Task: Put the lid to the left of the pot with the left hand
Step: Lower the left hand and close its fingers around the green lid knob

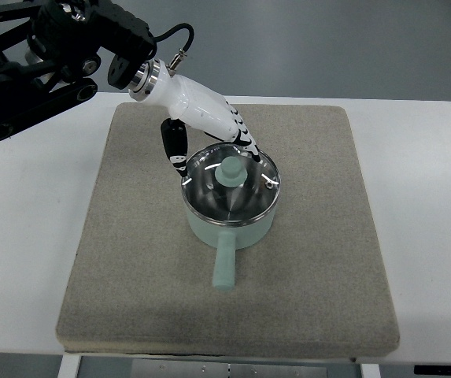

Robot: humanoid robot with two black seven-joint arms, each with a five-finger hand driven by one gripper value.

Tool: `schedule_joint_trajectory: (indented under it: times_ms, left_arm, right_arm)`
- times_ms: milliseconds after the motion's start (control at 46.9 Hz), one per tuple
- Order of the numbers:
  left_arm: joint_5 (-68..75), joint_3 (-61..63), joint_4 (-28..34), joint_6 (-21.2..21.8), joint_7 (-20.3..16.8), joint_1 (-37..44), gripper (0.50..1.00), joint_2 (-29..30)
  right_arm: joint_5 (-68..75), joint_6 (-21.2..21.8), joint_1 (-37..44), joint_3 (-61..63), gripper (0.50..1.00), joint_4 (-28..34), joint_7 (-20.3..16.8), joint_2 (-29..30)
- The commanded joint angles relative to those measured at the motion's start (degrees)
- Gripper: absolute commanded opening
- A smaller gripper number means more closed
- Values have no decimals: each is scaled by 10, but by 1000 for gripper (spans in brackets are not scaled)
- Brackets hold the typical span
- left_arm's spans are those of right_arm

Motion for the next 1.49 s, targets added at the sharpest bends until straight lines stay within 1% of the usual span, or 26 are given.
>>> schedule_joint_trajectory:
  times_ms: [0, 213, 341, 533, 661, 896, 960, 1003, 1046, 1088, 1238, 1280, 1302, 1366, 1387, 1451, 1472]
  left_arm:
    - [3, -1, 1, 2, 0, 0, 999, 0]
    - [-3, -6, 3, 6, 0, 2, 1000, -1]
    - [-7, -7, 4, 7, 0, 5, 1000, -17]
    - [-6, -7, 6, 8, 0, 7, 1000, -22]
    - [-3, -7, 20, 9, 0, 6, 999, -37]
    - [-4, -8, 27, 17, 0, 7, 994, -38]
    - [-4, -7, 26, 21, 0, 7, 977, -39]
    - [-4, -7, 26, 22, 0, 8, 945, -39]
    - [-4, -7, 26, 23, 0, 9, 932, -39]
    - [-4, -7, 26, 23, 0, 9, 904, -39]
    - [-4, -4, 27, 23, 0, 11, 889, -39]
    - [-4, -4, 28, 24, 0, 11, 853, -39]
    - [-3, -4, 29, 24, 0, 11, 846, -39]
    - [-3, -4, 30, 25, 0, 11, 791, -40]
    - [-3, -4, 30, 25, 0, 11, 780, -40]
    - [-3, -4, 30, 25, 0, 11, 776, -41]
    - [-3, -4, 30, 25, 0, 11, 757, -41]
  right_arm:
    - [0, 0, 0, -1, 921, 1, 0, 0]
    - [0, 0, 0, 0, 921, 1, 0, 0]
    - [0, 0, 0, 0, 921, 0, 0, 0]
    - [0, 0, 0, -1, 921, 0, 0, 0]
    - [0, 0, 0, 0, 921, 0, 0, 0]
    - [0, 0, 0, 0, 921, 0, 0, 0]
    - [0, 0, 0, 0, 921, 0, 0, 0]
    - [0, 0, 0, 0, 921, 0, 0, 0]
    - [0, 0, 0, 0, 921, 0, 0, 0]
    - [0, 0, 0, -1, 921, 0, 0, 0]
    - [0, 0, 0, 0, 921, 0, 0, 0]
    - [0, 0, 0, 0, 921, 0, 0, 0]
    - [0, 0, 0, 0, 921, 0, 0, 0]
    - [0, 0, 0, 0, 921, 0, 0, 0]
    - [0, 0, 0, 0, 921, 0, 0, 0]
    - [0, 0, 0, 0, 921, 0, 0, 0]
    - [0, 0, 0, 0, 921, 0, 0, 0]
